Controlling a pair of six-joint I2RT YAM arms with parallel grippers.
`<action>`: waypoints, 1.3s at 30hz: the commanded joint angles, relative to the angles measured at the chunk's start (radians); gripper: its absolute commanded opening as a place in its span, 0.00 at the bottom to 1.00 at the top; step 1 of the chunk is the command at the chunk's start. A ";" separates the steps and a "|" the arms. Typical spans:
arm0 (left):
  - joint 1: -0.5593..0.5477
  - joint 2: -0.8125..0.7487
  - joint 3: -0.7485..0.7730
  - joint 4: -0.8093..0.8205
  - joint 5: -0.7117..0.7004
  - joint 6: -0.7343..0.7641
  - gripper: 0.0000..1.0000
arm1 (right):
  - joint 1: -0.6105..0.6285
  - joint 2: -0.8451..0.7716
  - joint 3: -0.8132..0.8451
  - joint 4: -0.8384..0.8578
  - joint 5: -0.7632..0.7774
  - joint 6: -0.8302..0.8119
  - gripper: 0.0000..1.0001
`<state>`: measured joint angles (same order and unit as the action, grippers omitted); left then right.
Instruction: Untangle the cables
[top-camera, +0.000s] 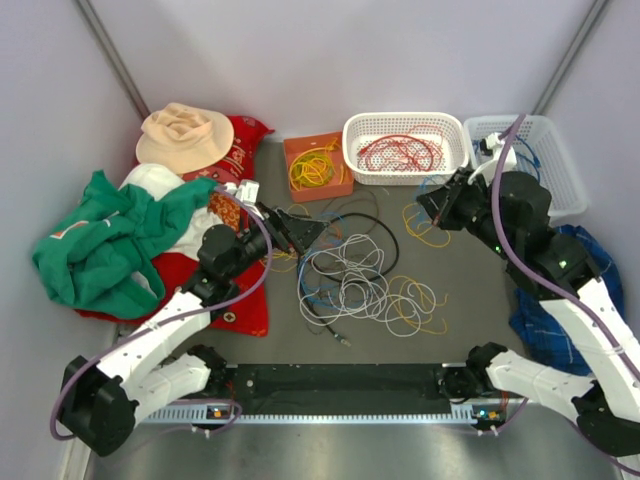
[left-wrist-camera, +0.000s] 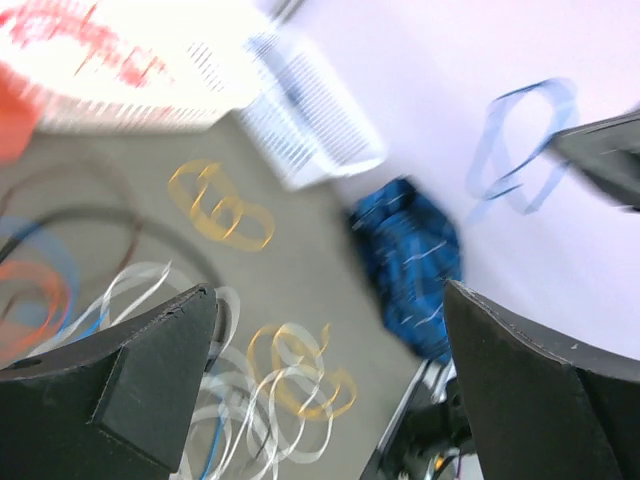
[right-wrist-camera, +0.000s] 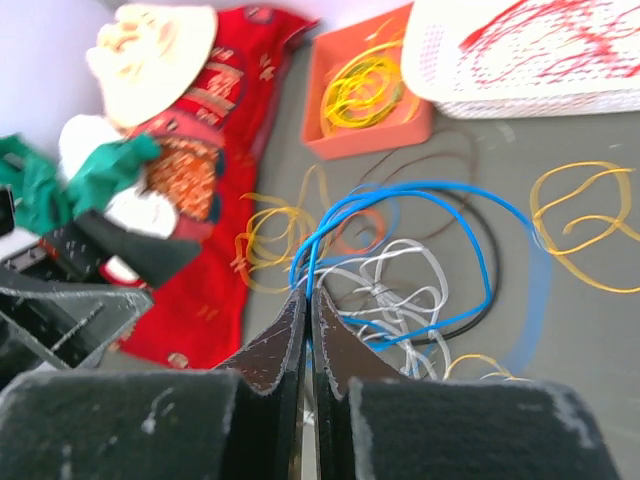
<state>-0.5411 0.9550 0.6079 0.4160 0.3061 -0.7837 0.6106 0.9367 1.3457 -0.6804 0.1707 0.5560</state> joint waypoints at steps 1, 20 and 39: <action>-0.048 0.005 -0.016 0.328 0.012 0.035 0.99 | 0.002 -0.012 0.070 -0.015 -0.157 0.048 0.00; -0.066 -0.067 -0.037 -0.100 -0.119 0.032 0.99 | -0.436 0.229 0.286 0.099 0.285 0.117 0.00; -0.066 -0.094 -0.037 -0.295 -0.252 0.129 0.99 | -0.746 0.905 0.693 0.148 0.457 0.150 0.00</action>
<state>-0.6048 0.8539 0.5610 0.1318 0.1013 -0.6823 -0.1162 1.7603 1.8824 -0.5461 0.5545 0.7620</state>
